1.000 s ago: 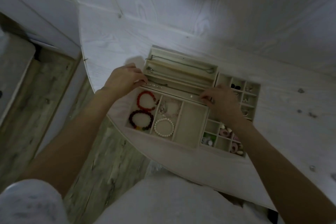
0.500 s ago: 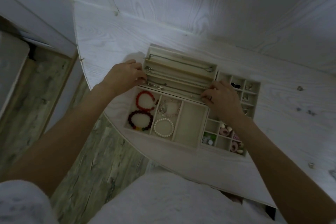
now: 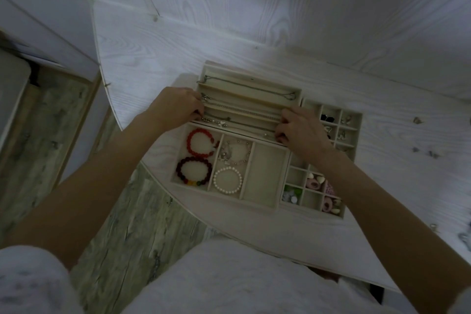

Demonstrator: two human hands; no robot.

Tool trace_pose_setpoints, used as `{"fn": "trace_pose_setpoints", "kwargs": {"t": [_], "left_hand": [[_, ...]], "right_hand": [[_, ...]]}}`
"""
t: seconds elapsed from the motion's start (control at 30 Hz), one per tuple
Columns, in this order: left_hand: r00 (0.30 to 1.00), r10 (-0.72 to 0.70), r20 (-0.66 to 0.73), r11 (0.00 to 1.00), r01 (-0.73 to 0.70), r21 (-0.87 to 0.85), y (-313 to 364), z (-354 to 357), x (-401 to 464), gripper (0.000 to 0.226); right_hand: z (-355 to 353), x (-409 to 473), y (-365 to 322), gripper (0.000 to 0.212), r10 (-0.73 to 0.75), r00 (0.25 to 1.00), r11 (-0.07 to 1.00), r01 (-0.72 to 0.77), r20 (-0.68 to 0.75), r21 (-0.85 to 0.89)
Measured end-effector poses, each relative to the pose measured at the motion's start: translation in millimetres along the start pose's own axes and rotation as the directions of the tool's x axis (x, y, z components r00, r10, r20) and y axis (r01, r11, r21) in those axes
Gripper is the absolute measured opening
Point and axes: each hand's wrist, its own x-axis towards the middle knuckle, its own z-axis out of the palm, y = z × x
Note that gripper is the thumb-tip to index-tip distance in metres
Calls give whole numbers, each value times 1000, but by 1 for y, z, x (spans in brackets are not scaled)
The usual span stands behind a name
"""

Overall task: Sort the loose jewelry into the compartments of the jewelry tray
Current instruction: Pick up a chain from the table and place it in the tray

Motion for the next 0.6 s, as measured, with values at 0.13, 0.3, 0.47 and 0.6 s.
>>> {"fn": "trace_pose_setpoints", "kwargs": {"t": [0.13, 0.3, 0.47, 0.6], "left_hand": [[993, -97, 70, 995, 97, 3, 1, -3, 3, 9], [977, -157, 141, 988, 155, 31, 5, -6, 5, 15], [986, -166, 9, 985, 166, -50, 8, -5, -5, 8], [965, -190, -179, 980, 176, -89, 18, 2, -16, 3]], "right_hand": [[-5, 5, 0, 18, -55, 998, 998, 55, 28, -7], [-6, 6, 2, 20, -42, 999, 999, 42, 33, 6], [-2, 1, 4, 16, 73, 997, 995, -71, -27, 76], [-3, -9, 3, 8, 184, 976, 971, -162, -119, 175]]}}
